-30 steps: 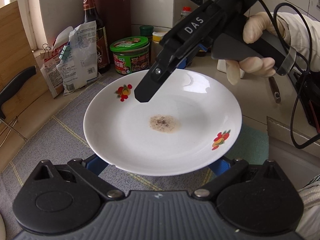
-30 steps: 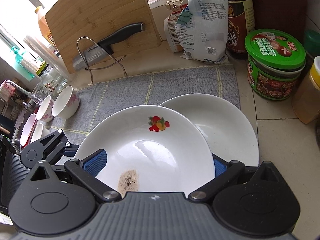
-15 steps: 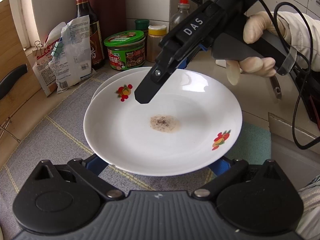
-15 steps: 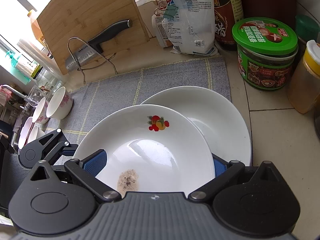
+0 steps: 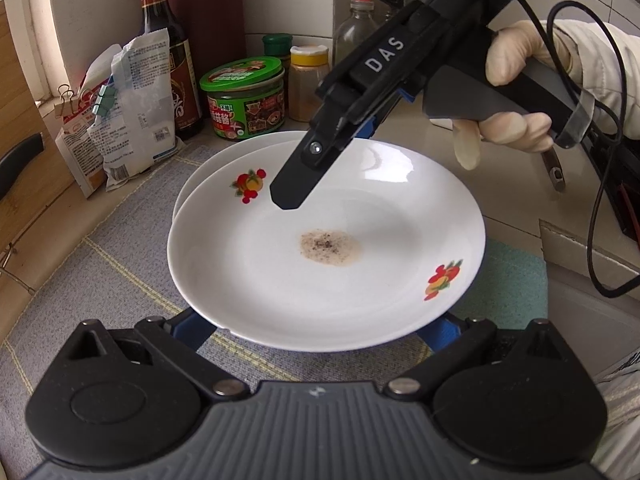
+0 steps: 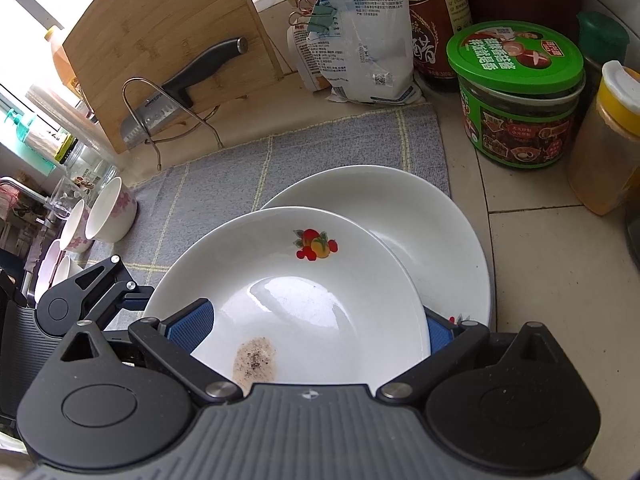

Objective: Organize plates and bowls
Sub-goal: 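Lower the stained plate with both grippers onto the stacked plates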

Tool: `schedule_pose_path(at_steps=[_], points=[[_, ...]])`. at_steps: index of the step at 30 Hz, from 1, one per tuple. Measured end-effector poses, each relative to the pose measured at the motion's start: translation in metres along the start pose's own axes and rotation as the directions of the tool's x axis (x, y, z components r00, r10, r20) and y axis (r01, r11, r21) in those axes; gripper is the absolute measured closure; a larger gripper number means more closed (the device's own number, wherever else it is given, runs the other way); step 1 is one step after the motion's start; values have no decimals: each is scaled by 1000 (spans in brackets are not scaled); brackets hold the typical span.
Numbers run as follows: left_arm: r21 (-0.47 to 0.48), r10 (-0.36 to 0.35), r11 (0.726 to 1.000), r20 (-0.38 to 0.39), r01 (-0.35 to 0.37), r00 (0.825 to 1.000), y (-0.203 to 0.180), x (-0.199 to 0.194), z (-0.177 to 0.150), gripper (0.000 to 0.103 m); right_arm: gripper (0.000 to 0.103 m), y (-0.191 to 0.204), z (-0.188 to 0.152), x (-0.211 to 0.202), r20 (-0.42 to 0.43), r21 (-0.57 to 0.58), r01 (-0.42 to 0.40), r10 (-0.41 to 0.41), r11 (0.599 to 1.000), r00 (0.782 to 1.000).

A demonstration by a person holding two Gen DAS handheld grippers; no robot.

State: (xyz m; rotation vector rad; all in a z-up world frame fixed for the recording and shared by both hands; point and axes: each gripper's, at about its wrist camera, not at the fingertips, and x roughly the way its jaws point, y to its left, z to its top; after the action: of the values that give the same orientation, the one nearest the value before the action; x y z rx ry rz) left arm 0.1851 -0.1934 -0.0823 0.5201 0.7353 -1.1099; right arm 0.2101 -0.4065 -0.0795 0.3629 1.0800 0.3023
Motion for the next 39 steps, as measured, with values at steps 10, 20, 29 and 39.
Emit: schedule_pose_path(at_steps=[10,20,29,39], points=[[18,13,1000,-18,-13,1000,3,8,1,1,0,-3,1,-2,9,12,2,-2,1000,1000],[33,25,999,-36,-23,999,3,9,3,1,0,-4,1,-5,10,14,3,-3,1000,1000],[29,27,999,-36,-26,999,3,3,4,1,0,-4,2,0,-2,10,18,-17,1000,1000],[12,37,999,-28,-37,999,5,4,5,1,0,-5,9,7,-31,-2,47,-47,999,998]])
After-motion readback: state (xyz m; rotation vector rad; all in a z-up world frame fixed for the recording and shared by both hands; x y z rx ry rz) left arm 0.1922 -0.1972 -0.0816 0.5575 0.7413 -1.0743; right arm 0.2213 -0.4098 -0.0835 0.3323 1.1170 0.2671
